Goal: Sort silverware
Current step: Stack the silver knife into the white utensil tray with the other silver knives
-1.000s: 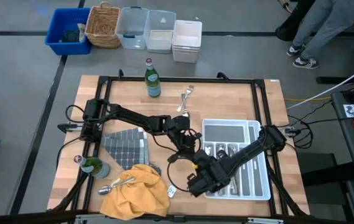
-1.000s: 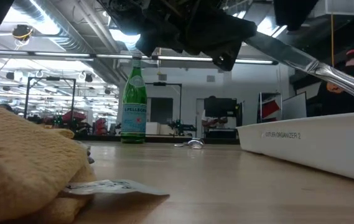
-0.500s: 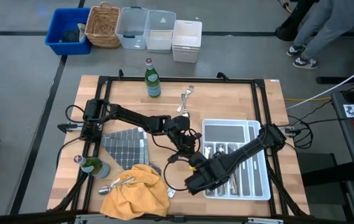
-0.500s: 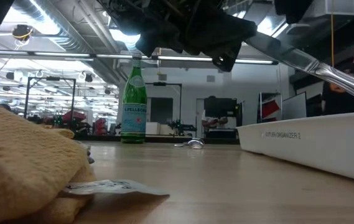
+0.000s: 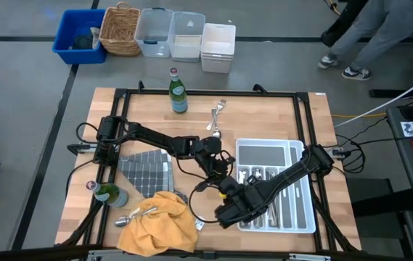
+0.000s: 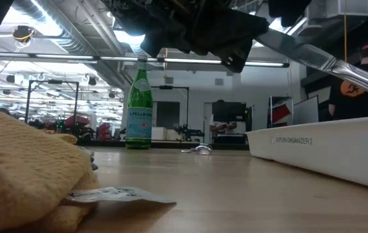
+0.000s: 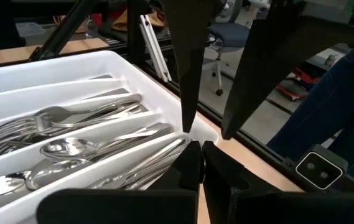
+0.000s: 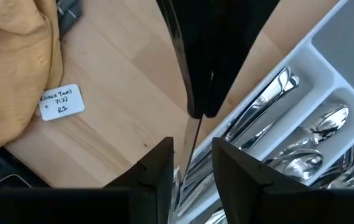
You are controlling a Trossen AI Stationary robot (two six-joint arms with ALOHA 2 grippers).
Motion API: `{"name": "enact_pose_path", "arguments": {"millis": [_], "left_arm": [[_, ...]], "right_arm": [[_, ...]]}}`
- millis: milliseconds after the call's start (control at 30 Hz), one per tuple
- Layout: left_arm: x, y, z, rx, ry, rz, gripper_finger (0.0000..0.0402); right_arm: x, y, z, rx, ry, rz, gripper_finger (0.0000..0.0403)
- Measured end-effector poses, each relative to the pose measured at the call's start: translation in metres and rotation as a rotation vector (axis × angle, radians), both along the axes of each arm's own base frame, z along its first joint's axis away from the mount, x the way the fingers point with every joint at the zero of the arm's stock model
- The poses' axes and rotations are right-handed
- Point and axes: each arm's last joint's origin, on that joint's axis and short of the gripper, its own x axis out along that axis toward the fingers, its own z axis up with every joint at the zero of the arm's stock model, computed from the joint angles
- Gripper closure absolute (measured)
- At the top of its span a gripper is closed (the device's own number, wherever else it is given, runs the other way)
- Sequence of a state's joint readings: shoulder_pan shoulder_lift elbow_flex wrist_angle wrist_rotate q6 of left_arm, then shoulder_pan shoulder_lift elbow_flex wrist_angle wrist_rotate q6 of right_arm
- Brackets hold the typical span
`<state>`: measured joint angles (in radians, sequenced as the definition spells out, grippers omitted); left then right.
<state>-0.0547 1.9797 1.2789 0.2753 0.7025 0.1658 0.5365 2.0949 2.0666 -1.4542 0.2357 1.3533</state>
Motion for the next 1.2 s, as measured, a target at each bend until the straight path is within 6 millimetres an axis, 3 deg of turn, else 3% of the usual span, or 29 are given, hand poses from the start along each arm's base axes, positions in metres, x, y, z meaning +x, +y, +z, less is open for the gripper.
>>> {"name": "enact_pose_path", "arguments": {"millis": [567, 867, 1200], "left_arm": [[0.001, -0.009, 0.005, 0.014, -0.078, -0.029, 0.0401], [0.0, -0.016, 0.004, 0.024, -0.078, -0.034, 0.0401], [0.001, -0.014, 0.004, 0.027, -0.062, 0.017, 0.04]], "right_arm": [[0.001, -0.002, 0.0, -0.059, -0.028, -0.005, 0.0292], [0.001, 0.001, -0.029, -0.025, 0.03, 0.001, 0.0294], [0.001, 0.0, -0.03, -0.04, 0.034, 0.001, 0.0394]]}}
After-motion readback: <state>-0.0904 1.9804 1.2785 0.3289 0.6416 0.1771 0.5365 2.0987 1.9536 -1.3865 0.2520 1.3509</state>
